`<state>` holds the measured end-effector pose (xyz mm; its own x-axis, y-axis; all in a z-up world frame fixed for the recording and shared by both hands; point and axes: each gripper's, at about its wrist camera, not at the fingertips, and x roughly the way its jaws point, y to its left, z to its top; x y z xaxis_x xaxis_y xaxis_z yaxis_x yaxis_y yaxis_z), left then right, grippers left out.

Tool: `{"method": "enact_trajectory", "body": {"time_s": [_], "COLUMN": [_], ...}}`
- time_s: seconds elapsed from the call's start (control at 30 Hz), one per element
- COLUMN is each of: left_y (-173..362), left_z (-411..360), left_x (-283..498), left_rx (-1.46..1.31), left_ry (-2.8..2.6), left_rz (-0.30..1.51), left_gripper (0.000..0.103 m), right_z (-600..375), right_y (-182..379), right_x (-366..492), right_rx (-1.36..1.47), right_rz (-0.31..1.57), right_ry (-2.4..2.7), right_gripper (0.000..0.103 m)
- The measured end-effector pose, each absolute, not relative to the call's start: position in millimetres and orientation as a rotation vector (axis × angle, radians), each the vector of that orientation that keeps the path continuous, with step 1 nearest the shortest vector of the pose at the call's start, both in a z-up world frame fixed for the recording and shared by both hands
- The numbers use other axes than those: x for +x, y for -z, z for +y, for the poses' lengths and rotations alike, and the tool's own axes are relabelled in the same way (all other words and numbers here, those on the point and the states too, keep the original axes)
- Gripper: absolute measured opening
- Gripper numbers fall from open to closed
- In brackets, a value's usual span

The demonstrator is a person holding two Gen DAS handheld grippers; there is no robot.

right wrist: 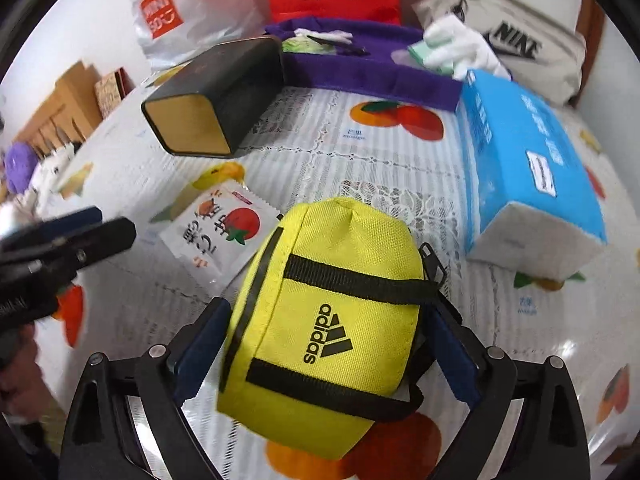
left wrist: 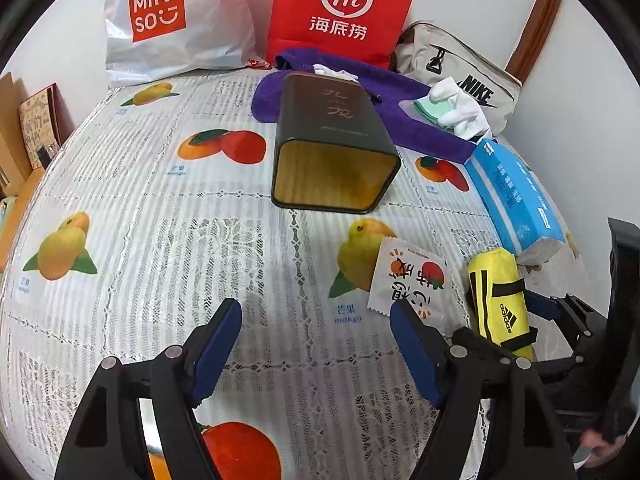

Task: Organize soft objects
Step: 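Grasp the yellow adidas pouch with the right tool while the left tool reaches toward the snack packet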

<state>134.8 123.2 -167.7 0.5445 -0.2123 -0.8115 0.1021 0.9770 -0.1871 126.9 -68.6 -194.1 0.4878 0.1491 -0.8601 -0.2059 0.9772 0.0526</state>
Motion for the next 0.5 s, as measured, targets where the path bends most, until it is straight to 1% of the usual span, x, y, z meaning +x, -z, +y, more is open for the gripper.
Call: {"method": "enact_trajectory", "body": {"time_s": [0.03, 0.07, 0.1, 0.23, 0.5], "left_y": [169, 170, 171, 174, 178], "left_z": [122, 120, 118, 108, 66], "left_x": [135, 135, 135, 135, 140], "left_rx": [-0.118, -0.111, -0.105, -0.095, -0.011], "left_ry": [0.187, 0.186, 0.186, 0.21, 0.297], "left_rz": [0.98, 0.983, 0.984, 0.986, 0.941], "left_gripper": [0.075, 0.075, 0.075, 0.075, 0.076], "right_z": [-71, -74, -79, -96, -137], "right_y": [193, 192, 191, 188, 188], "right_x": [125, 124, 122, 116, 97], "right_rx": [-0.061, -0.063, -0.062, -0.06, -0.067], "right_rz": [1.025, 1.016, 1.01, 1.009, 1.008], "right_ry": [-0.218, -0.22, -0.234, -0.265, -0.267], "right_gripper": [0.091, 0.084, 0.08, 0.073, 0.072]}}
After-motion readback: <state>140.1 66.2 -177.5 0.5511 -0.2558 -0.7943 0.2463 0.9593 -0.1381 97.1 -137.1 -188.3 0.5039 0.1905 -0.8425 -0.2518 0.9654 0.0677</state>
